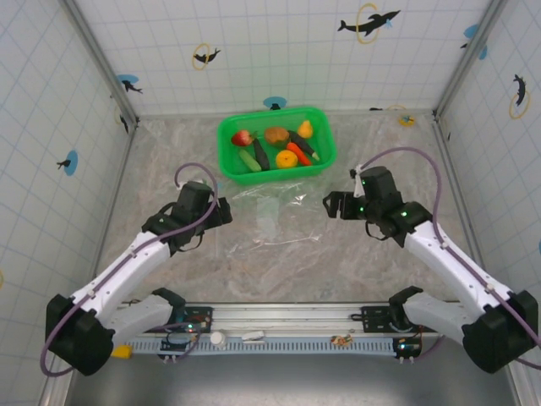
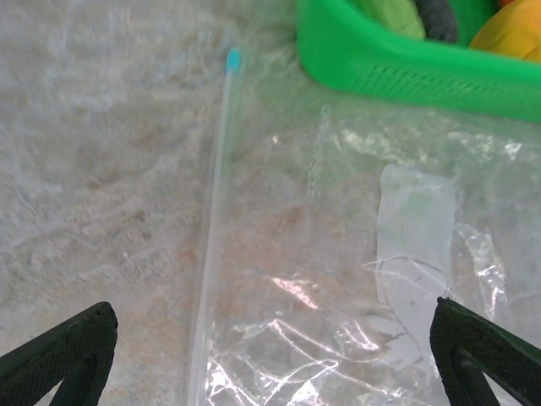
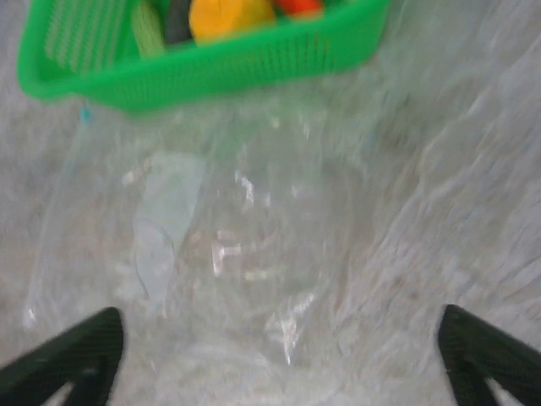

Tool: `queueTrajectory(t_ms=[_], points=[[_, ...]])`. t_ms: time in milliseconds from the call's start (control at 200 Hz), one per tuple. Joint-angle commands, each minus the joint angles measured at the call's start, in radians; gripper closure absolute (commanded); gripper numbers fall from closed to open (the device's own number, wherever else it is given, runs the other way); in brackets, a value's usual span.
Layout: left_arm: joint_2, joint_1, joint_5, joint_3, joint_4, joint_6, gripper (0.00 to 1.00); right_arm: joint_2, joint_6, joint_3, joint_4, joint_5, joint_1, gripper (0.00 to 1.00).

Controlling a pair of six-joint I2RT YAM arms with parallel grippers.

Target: Place the food in the zip-top bag and seal the zipper

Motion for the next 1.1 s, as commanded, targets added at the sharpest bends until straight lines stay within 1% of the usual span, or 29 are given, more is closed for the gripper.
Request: queueTrajectory(t_ms=[0, 60, 150, 180, 200, 280, 320, 380, 480, 510, 570, 606, 696, 781, 906, 1096], points=[[0.043, 0.036, 0.152, -0.016, 0.011, -0.003, 0.03, 0.063, 0.035, -0.038, 0.063, -0.15, -0.006, 0.29], [0.052, 0.037, 0.155, -0.027, 0.027, 0.005, 0.03, 0.128, 0.037, -0.029, 0.061, -0.164, -0.006, 0.33], [0.056, 0.043, 0.135, -0.052, 0.043, 0.01, 0.05, 0.229, 0.043, 0.003, 0.043, -0.171, -0.007, 0.42], [0.068, 0.047, 0.132, -0.058, 0.036, 0.01, 0.06, 0.257, 0.046, 0.008, 0.045, -0.173, -0.009, 0.43], [0.077, 0.085, 0.136, -0.063, 0.034, 0.01, 0.08, 0.271, 0.047, 0.012, 0.044, -0.174, -0.009, 0.43], [0.102, 0.151, 0.149, -0.094, 0.043, -0.001, 0.11, 0.341, 0.045, 0.046, 0.043, -0.201, -0.012, 0.47], [0.104, 0.195, 0.181, -0.116, 0.068, -0.009, 0.13, 0.371, 0.044, 0.068, 0.037, -0.208, -0.01, 0.5], [0.097, 0.263, 0.262, -0.157, 0.137, -0.015, 0.17, 0.408, 0.04, 0.102, 0.021, -0.22, -0.005, 0.54], [0.112, 0.327, 0.342, -0.185, 0.226, -0.005, 0.2, 0.452, 0.032, 0.145, -0.003, -0.243, 0.006, 0.57], [0.121, 0.335, 0.39, -0.192, 0.266, -0.001, 0.21, 0.466, 0.024, 0.159, -0.016, -0.249, 0.013, 0.6], [0.151, 0.348, 0.475, -0.205, 0.345, 0.0, 0.23, 0.488, 0.008, 0.181, -0.042, -0.252, 0.02, 0.62], [0.178, 0.35, 0.502, -0.202, 0.37, 0.003, 0.25, 0.502, -0.002, 0.196, -0.06, -0.26, 0.021, 0.63], [0.241, 0.352, 0.561, -0.203, 0.433, 0.017, 0.3, 0.525, -0.014, 0.223, -0.085, -0.256, 0.022, 0.64], [0.292, 0.354, 0.597, -0.199, 0.472, 0.034, 0.36, 0.545, -0.007, 0.237, -0.086, -0.261, 0.023, 0.64], [0.36, 0.364, 0.611, -0.183, 0.486, 0.07, 0.45, 0.573, -0.005, 0.242, -0.087, -0.27, 0.032, 0.7], [0.408, 0.369, 0.668, -0.145, 0.493, 0.096, 0.74, 0.584, -0.02, 0.251, -0.102, -0.252, 0.046, 0.74]])
